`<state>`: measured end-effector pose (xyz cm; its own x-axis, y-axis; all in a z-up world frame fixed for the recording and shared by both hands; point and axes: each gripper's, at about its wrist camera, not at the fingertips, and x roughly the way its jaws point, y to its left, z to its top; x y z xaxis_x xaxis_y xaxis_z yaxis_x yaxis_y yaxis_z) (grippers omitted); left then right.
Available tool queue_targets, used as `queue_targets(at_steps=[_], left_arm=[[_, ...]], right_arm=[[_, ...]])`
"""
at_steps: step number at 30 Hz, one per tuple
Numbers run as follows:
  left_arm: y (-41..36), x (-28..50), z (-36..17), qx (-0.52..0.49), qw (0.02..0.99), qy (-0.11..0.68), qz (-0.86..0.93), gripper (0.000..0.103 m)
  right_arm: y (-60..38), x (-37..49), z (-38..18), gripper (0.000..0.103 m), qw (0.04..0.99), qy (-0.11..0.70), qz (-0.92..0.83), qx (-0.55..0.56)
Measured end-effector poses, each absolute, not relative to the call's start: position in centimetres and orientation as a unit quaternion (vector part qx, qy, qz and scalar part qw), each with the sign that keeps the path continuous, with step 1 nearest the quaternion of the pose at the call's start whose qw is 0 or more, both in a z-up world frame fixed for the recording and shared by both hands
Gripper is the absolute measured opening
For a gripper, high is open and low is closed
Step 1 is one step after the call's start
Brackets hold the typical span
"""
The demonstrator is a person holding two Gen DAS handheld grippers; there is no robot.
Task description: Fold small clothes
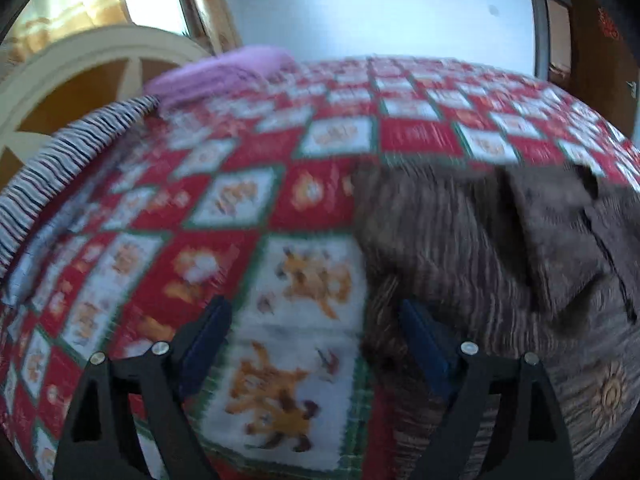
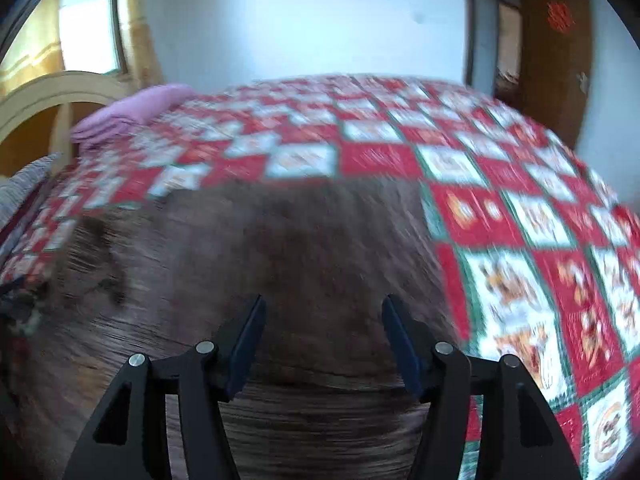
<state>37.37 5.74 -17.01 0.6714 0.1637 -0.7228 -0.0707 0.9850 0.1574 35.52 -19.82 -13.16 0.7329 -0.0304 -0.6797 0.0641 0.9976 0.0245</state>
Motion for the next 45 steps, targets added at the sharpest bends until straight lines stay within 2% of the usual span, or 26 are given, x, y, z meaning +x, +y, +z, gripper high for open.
queue_targets(at_steps=[5,8,10,14,15,16,18,19,21,27,28,29,31,36,39,44,45], left_arm=[[4.4,36.8,-17.3,0.081,0.913,0.396,0.056,0.088],[5.6,36.7,-17.3,0.041,0.913,0.403,0.036,0.090],[6.8,37.1,-17.5,0.008,0.910,0.414,0.030,0.097],[8.0,37.3,-17.9,-0.040,0.905,0.424,0.008,0.098],[7.8,37.2,-17.9,-0.039,0.906,0.422,0.007,0.098],[7.7,37.1,-17.9,-0.038,0.906,0.421,0.007,0.098],[7.7,37.1,-18.0,-0.041,0.906,0.422,0.005,0.098],[7.8,37.1,-17.9,-0.045,0.906,0.421,0.003,0.098],[8.2,37.0,-17.9,-0.055,0.907,0.418,-0.002,0.098],[7.9,36.9,-17.8,-0.051,0.907,0.417,-0.015,0.101],[7.8,36.9,-17.8,-0.049,0.908,0.416,-0.017,0.101],[7.7,37.0,-17.8,-0.048,0.908,0.417,-0.018,0.101],[7.6,37.0,-17.9,-0.044,0.907,0.418,-0.016,0.102],[7.7,37.1,-17.9,-0.047,0.907,0.419,-0.016,0.102],[7.8,37.1,-17.9,-0.050,0.906,0.420,-0.015,0.103],[8.0,37.0,-17.9,-0.053,0.906,0.419,-0.016,0.103],[8.1,37.0,-17.9,-0.055,0.906,0.419,-0.016,0.103]], right_arm=[[-9.8,37.9,-11.6,0.061,0.912,0.398,0.097,-0.019],[-4.0,40.1,-12.6,0.061,0.896,0.419,0.142,-0.033],[-1.7,41.1,-13.4,0.061,0.887,0.431,0.161,-0.023],[1.4,43.6,-16.5,0.060,0.860,0.479,0.176,-0.022],[1.8,43.7,-16.8,0.049,0.860,0.480,0.173,-0.029],[1.8,44.0,-17.0,0.030,0.862,0.479,0.161,-0.041],[0.9,44.2,-16.7,0.014,0.869,0.471,0.149,-0.027],[0.1,44.3,-16.3,0.010,0.873,0.467,0.139,-0.022],[-2.1,44.8,-15.3,0.009,0.885,0.453,0.110,-0.016],[-8.0,46.8,-14.6,0.009,0.896,0.440,0.048,0.017],[-8.5,47.0,-14.9,0.012,0.895,0.443,0.045,0.019],[-8.9,47.1,-15.2,0.020,0.894,0.446,0.043,0.024],[-9.4,46.6,-15.6,0.073,0.888,0.458,0.039,0.022],[-9.6,42.9,-15.3,0.074,0.884,0.456,0.091,0.051],[-9.2,40.8,-15.4,0.056,0.873,0.462,0.135,0.075],[-7.9,40.6,-16.8,0.055,0.870,0.466,0.152,0.049],[-7.7,40.7,-17.0,0.051,0.872,0.462,0.154,0.048]])
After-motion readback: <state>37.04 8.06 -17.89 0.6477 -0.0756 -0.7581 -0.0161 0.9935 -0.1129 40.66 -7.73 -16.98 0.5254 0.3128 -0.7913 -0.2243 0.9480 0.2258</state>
